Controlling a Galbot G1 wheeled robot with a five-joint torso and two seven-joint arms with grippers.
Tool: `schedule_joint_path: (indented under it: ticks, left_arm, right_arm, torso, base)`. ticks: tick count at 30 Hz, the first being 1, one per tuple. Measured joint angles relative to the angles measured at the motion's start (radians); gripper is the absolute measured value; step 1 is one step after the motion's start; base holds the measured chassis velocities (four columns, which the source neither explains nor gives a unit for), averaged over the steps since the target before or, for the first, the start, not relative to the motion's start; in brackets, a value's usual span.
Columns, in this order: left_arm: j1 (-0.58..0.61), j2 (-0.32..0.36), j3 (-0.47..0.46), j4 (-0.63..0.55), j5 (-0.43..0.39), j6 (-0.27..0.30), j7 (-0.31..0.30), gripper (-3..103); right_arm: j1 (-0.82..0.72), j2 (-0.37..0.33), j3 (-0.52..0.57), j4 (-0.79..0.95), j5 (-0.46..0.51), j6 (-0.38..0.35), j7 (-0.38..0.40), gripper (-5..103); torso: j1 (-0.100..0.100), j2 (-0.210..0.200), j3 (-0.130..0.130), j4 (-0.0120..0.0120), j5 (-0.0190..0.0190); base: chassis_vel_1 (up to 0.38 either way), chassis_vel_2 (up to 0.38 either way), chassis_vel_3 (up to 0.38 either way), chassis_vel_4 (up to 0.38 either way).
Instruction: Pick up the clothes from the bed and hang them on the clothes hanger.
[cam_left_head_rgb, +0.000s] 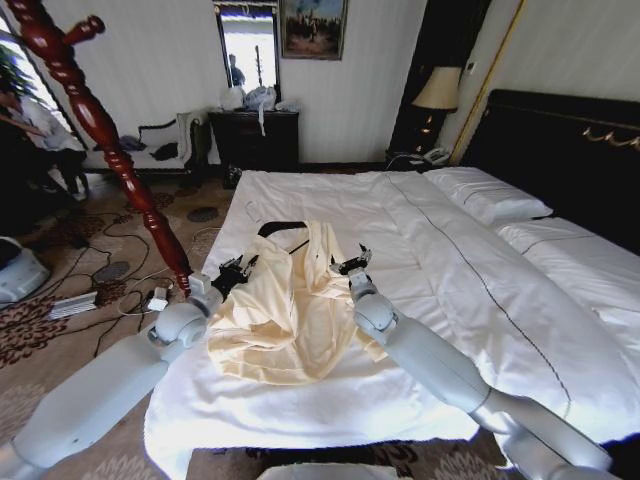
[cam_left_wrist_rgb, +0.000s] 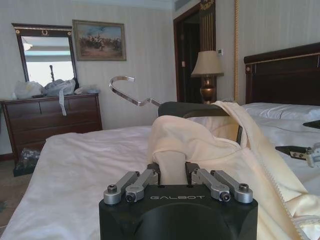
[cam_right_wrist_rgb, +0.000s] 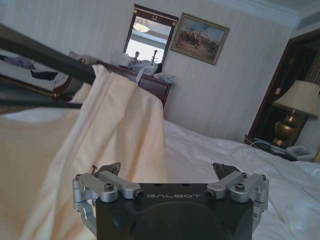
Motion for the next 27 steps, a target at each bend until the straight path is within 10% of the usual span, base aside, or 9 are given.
schedule_joint_path:
  ticks: [27]
  left_arm:
    - [0.013, 0.026, 0.056, -0.006, 0.077, -0.011, 0.047, 23]
  right_arm:
    - [0.093, 0.051, -0.07, 0.024, 0.17, -0.023, 0.011, 93]
  torso:
    - [0.0, 0.0, 0.0, 0.0003, -0.0001]
  base:
    - [0.0, 0.0, 0.0, 0.0]
